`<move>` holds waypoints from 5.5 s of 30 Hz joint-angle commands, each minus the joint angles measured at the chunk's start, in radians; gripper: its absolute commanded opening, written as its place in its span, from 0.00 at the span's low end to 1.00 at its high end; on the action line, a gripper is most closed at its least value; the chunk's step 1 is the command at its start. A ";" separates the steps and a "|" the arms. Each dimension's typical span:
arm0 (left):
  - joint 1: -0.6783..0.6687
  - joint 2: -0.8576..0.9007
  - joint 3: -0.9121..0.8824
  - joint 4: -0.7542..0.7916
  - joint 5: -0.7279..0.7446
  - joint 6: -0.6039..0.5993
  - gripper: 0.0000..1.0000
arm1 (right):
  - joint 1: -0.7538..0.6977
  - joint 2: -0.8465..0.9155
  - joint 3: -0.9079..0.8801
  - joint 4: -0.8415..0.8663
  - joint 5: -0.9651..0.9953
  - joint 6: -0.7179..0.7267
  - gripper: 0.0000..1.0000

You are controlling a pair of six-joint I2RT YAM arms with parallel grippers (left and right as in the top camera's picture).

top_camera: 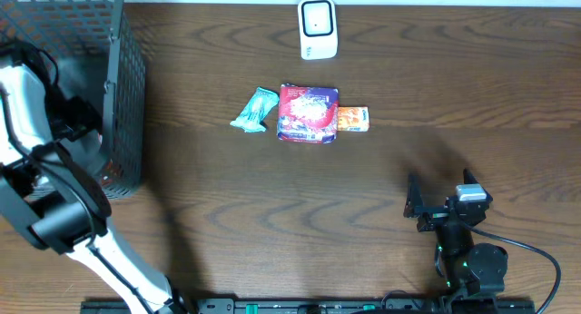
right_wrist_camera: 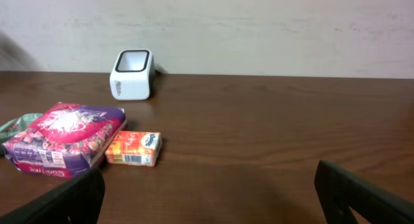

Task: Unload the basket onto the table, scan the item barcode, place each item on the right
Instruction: 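Grasp the red snack bar in the basket with the left gripper, then carry the red bar out and place it left of the green pack, then raise the left gripper away from the items and hold it above the basket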

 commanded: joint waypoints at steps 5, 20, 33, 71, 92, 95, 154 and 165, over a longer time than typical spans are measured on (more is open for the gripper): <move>0.002 0.069 -0.006 -0.010 0.009 0.010 0.75 | -0.008 -0.004 -0.001 -0.004 0.008 0.004 0.99; 0.000 0.084 -0.090 0.066 0.009 0.010 0.74 | -0.008 -0.004 -0.001 -0.004 0.009 0.004 0.99; 0.001 0.084 -0.204 0.175 0.009 0.009 0.27 | -0.008 -0.004 -0.001 -0.004 0.008 0.004 0.99; -0.161 -0.666 -0.051 0.305 0.533 0.107 0.07 | -0.008 -0.004 -0.001 -0.004 0.008 0.004 0.99; -0.539 -0.364 -0.056 0.337 0.445 0.100 0.08 | -0.008 -0.004 -0.001 -0.004 0.009 0.004 0.99; -0.554 -0.307 -0.056 0.336 0.354 0.100 0.07 | -0.008 -0.004 -0.001 -0.004 0.008 0.004 0.99; -0.626 -0.162 -0.058 0.299 0.156 0.108 0.48 | -0.008 -0.004 -0.001 -0.004 0.009 0.004 0.99; -0.571 -0.254 -0.058 0.288 0.060 0.107 0.52 | -0.008 -0.004 -0.001 -0.004 0.009 0.004 0.99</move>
